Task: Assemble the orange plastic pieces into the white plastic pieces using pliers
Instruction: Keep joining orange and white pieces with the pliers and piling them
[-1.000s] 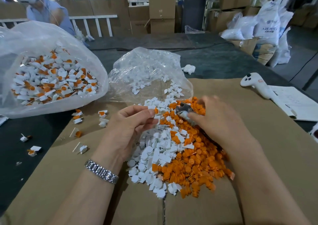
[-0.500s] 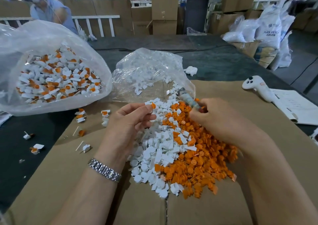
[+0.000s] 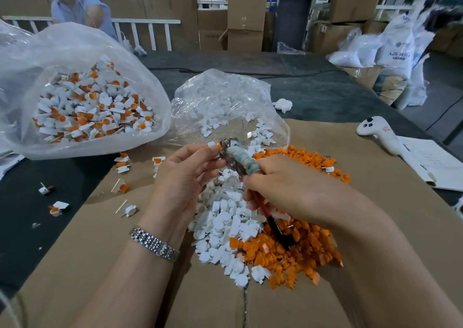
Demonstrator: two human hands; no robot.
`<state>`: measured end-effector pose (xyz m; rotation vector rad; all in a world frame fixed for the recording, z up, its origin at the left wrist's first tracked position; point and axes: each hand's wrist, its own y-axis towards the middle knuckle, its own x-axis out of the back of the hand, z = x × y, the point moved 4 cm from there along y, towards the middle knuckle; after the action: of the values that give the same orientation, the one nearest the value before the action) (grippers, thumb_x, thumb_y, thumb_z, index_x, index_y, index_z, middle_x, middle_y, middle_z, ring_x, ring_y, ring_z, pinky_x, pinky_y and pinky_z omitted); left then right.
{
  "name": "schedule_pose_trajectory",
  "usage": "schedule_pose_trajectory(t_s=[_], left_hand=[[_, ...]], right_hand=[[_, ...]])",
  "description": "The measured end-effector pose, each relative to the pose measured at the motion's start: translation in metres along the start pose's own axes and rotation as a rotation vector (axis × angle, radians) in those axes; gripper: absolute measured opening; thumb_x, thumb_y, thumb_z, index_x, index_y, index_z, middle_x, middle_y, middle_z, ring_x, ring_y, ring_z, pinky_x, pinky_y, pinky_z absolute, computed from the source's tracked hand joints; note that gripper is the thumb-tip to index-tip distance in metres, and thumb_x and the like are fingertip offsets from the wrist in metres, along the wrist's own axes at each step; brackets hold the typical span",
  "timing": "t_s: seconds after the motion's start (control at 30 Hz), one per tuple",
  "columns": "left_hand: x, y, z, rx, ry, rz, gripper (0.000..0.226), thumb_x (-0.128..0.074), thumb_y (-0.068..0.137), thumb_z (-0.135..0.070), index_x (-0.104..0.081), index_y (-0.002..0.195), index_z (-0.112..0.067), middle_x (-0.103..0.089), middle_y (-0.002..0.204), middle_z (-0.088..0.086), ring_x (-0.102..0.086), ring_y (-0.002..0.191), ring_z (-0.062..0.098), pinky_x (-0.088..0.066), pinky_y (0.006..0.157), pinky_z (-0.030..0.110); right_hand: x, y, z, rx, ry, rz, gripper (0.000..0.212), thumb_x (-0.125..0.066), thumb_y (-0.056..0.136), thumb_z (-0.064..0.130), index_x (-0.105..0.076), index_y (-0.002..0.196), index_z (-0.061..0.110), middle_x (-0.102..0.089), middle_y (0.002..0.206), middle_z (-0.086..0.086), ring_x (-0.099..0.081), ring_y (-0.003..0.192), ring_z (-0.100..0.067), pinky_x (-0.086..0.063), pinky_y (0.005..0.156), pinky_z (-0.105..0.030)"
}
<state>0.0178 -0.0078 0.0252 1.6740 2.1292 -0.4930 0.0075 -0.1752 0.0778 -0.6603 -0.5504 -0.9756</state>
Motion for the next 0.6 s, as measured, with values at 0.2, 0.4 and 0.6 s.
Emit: schedule_pose_trajectory(t_s=[0.2,0.4,0.6], left_hand=[[0.002,-0.001,0.001,-0.014,0.058,-0.01,0.018,-0.081,0.071,-0.012,-0.07,0.083,-0.005,-0.077,0.079,0.008,-0.074,0.066,0.014,-0.054,0.054,0.017],[0.004,0.0,0.001,-0.024,0.072,-0.012,0.029,-0.082,0.067,-0.016,-0.071,0.09,0.0,-0.077,0.079,0.008,-0.074,0.067,0.015,-0.054,0.055,0.017],[0.004,-0.001,0.002,0.002,0.073,-0.013,0.025,-0.081,0.068,-0.014,-0.071,0.087,-0.001,-0.075,0.075,0.007,-0.073,0.066,0.015,-0.056,0.058,0.017]], right_hand=[[-0.014,-0.002,0.007,0.018,-0.014,-0.024,0.038,-0.042,0.106,0.033,-0.056,0.088,0.002,-0.066,0.087,-0.026,-0.051,0.067,-0.022,-0.046,0.061,-0.046],[-0.025,-0.001,0.005,0.001,-0.048,-0.151,0.043,-0.041,0.104,0.051,-0.054,0.086,0.014,-0.064,0.077,-0.009,-0.053,0.059,-0.016,-0.051,0.058,-0.044],[-0.035,0.004,0.004,0.003,-0.159,-0.278,0.042,-0.04,0.104,0.051,-0.049,0.082,0.017,-0.051,0.072,-0.001,-0.043,0.052,-0.012,-0.032,0.044,-0.024]])
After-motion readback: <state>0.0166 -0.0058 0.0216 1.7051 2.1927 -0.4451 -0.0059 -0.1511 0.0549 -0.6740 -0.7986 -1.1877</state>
